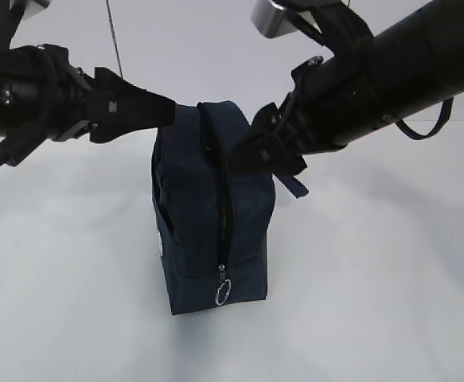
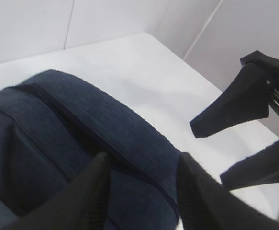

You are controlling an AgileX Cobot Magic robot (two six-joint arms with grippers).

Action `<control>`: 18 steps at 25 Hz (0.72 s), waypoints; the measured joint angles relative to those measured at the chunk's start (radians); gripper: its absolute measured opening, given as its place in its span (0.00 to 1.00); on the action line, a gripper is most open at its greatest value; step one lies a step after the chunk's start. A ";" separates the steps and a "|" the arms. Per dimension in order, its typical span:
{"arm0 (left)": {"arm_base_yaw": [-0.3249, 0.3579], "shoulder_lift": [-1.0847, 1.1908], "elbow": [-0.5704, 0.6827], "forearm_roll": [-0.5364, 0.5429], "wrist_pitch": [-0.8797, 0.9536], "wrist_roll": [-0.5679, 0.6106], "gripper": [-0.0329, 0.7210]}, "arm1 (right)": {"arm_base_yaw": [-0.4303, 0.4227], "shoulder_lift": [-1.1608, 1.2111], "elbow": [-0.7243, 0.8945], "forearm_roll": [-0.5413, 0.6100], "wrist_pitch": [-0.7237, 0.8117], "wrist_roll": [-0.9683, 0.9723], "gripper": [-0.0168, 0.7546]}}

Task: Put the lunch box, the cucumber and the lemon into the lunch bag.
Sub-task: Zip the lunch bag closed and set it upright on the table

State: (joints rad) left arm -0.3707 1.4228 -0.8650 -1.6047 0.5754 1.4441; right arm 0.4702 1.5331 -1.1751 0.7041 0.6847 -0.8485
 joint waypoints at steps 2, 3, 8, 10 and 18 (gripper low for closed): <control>0.016 -0.003 0.000 0.071 0.049 -0.063 0.49 | 0.000 -0.002 0.000 -0.018 0.067 0.000 0.61; 0.028 -0.003 0.000 0.109 0.084 -0.094 0.49 | 0.000 -0.002 0.000 -0.025 0.102 0.000 0.61; 0.121 -0.005 0.000 0.245 0.217 -0.213 0.49 | 0.000 -0.004 0.000 -0.030 0.234 0.000 0.61; 0.147 -0.019 0.000 0.282 0.232 -0.220 0.49 | 0.000 -0.004 0.000 -0.007 0.258 0.000 0.61; 0.156 -0.111 0.042 0.376 0.230 -0.226 0.49 | 0.000 -0.107 0.111 0.128 0.209 -0.052 0.61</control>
State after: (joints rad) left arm -0.2144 1.3119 -0.8235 -1.2290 0.8055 1.2181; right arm 0.4702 1.4260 -1.0641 0.8326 0.8936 -0.9004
